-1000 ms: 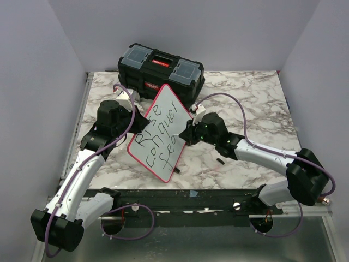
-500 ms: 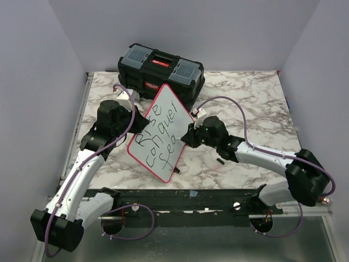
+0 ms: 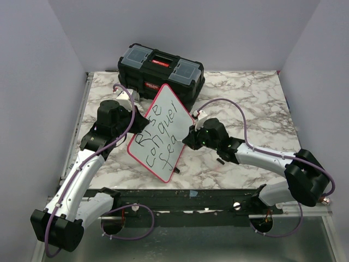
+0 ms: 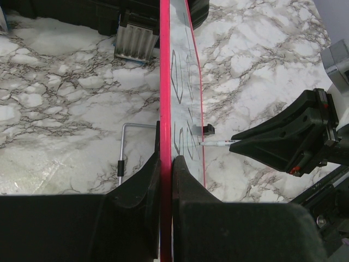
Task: Write a sentence on the whiteboard
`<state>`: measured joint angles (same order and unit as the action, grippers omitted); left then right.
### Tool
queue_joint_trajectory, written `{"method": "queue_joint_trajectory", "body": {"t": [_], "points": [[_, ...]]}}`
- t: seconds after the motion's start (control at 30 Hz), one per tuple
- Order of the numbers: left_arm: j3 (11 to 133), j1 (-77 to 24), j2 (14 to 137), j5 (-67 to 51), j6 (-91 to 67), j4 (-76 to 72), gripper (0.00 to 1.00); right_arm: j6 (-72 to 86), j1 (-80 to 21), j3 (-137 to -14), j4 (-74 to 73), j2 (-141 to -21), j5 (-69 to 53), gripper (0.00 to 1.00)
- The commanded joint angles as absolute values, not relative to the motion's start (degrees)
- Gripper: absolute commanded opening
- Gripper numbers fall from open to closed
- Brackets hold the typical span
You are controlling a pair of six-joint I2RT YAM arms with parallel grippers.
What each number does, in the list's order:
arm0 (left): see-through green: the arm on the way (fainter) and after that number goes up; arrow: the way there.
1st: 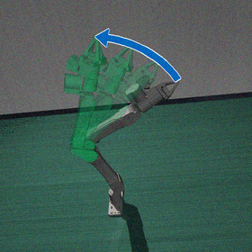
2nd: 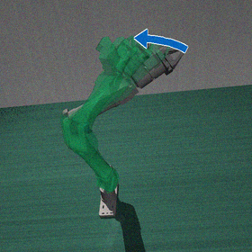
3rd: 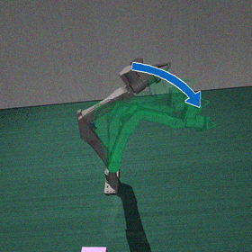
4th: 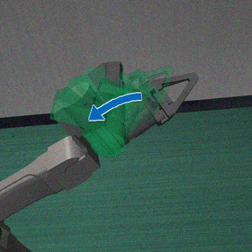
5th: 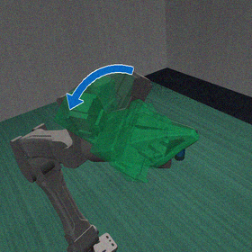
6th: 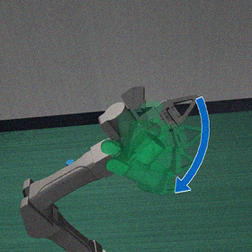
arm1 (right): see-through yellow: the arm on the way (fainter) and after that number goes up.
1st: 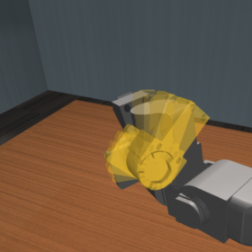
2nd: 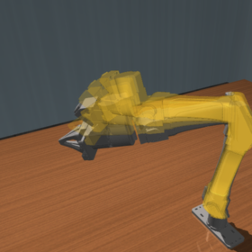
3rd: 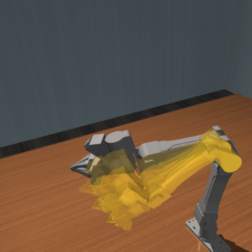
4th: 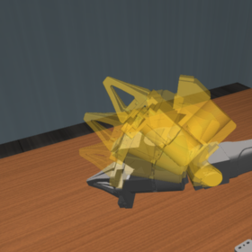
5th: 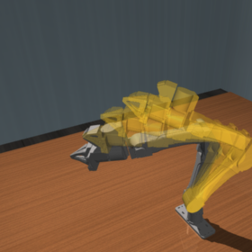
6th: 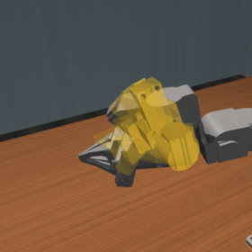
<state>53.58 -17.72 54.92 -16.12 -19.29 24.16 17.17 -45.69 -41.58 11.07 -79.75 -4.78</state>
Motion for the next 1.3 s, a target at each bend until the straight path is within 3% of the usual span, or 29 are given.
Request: {"method": "queue_joint_trajectory", "body": {"t": [0.0,0.73,1.27], "points": [[52.7,-18.5,55.3,-14.2,-13.1,28.7,0.0,17.7,-46.0,-40.5,10.9,-80.0,-2.6,0.01],[52.6,-18.5,55.0,-14.2,-13.1,28.7,0.0,13.6,-45.9,-44.8,6.2,-76.4,6.0,0.01],[52.6,-18.5,55.1,-14.3,-13.1,28.6,0.0,13.4,-45.5,-47.8,7.6,-77.3,4.9,0.01]]}}
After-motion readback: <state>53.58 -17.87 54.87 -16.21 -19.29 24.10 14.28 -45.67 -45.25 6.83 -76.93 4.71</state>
